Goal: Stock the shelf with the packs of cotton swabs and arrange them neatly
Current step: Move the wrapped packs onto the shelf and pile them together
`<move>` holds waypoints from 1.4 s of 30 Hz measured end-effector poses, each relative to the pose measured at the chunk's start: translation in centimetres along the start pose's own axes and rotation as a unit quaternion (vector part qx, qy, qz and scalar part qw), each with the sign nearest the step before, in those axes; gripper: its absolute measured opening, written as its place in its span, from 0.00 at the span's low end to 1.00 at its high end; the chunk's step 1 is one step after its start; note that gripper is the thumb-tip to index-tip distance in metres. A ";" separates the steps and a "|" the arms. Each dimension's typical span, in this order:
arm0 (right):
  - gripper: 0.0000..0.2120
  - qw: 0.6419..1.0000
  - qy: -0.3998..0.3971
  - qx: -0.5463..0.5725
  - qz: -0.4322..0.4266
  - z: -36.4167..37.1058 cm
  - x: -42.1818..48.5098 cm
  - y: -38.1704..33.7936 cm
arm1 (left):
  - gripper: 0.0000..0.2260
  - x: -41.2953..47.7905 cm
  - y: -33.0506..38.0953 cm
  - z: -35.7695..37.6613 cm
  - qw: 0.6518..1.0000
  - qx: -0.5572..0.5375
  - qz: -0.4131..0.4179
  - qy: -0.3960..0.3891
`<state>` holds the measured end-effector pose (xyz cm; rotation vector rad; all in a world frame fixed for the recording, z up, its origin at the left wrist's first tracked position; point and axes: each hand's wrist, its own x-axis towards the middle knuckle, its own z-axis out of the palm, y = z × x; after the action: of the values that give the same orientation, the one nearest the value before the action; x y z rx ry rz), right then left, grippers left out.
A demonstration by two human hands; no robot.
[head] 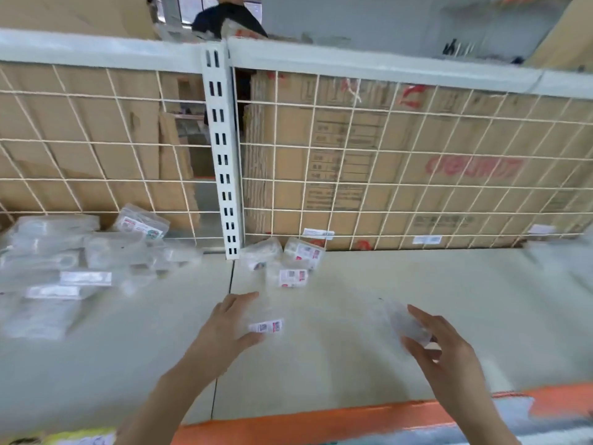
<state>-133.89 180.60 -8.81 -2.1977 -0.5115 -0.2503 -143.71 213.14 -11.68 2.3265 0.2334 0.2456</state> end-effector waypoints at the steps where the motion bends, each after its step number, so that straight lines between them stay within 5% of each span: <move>1: 0.22 1.000 0.008 -0.002 0.003 -0.7 0.0 0.7 | 0.30 0.7 0.5 0.7 1.000 -0.006 0.002 -0.001; 10: 0.21 0.999 0.035 -0.017 0.012 -5.9 0.3 5.2 | 0.35 3.6 4.0 6.1 0.994 0.009 0.007 0.113; 20: 0.21 0.999 0.035 -0.016 0.017 -9.3 -0.5 8.7 | 0.35 2.3 5.9 7.5 0.965 0.174 0.052 0.189; 28: 0.20 0.990 0.094 -0.007 0.101 -11.5 -2.8 9.7 | 0.23 4.2 9.9 9.9 0.948 0.245 0.176 0.105; 42: 0.20 0.928 0.272 -0.108 0.231 -17.8 -9.5 9.4 | 0.22 11.2 15.5 17.6 0.924 0.185 0.333 -0.017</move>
<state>-138.26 158.84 -7.55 -2.2528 0.3546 -0.6548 -127.17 193.17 -11.39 2.7136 -0.5958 0.5285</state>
